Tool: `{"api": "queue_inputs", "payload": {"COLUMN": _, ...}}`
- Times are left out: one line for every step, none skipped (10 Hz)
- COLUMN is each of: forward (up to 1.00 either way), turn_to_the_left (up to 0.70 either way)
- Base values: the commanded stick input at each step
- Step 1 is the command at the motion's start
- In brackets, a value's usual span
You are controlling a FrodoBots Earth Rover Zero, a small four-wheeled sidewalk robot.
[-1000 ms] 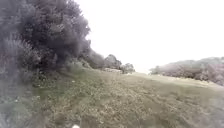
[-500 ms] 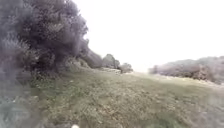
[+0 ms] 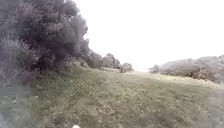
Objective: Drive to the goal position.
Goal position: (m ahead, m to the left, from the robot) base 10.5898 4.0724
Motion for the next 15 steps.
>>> {"api": "queue_inputs", "payload": {"forward": 0.7, "turn_to_the_left": -0.02}}
{"api": "queue_inputs", "payload": {"forward": 0.7, "turn_to_the_left": -0.08}}
{"api": "queue_inputs", "payload": {"forward": 0.7, "turn_to_the_left": -0.14}}
{"api": "queue_inputs", "payload": {"forward": 0.7, "turn_to_the_left": -0.14}}
{"api": "queue_inputs", "payload": {"forward": 0.7, "turn_to_the_left": -0.14}}
{"api": "queue_inputs", "payload": {"forward": 0.7, "turn_to_the_left": -0.14}}
{"api": "queue_inputs", "payload": {"forward": 0.7, "turn_to_the_left": -0.14}}
{"api": "queue_inputs", "payload": {"forward": 0.7, "turn_to_the_left": -0.14}}
{"api": "queue_inputs", "payload": {"forward": 0.7, "turn_to_the_left": -0.14}}
{"api": "queue_inputs", "payload": {"forward": 0.7, "turn_to_the_left": -0.14}}
{"api": "queue_inputs", "payload": {"forward": 0.7, "turn_to_the_left": -0.14}}
{"api": "queue_inputs", "payload": {"forward": 0.7, "turn_to_the_left": -0.13}}
{"api": "queue_inputs", "payload": {"forward": 0.7, "turn_to_the_left": -0.1}}
{"api": "queue_inputs", "payload": {"forward": 0.7, "turn_to_the_left": 0.0}}
{"api": "queue_inputs", "payload": {"forward": 0.7, "turn_to_the_left": 0.0}}
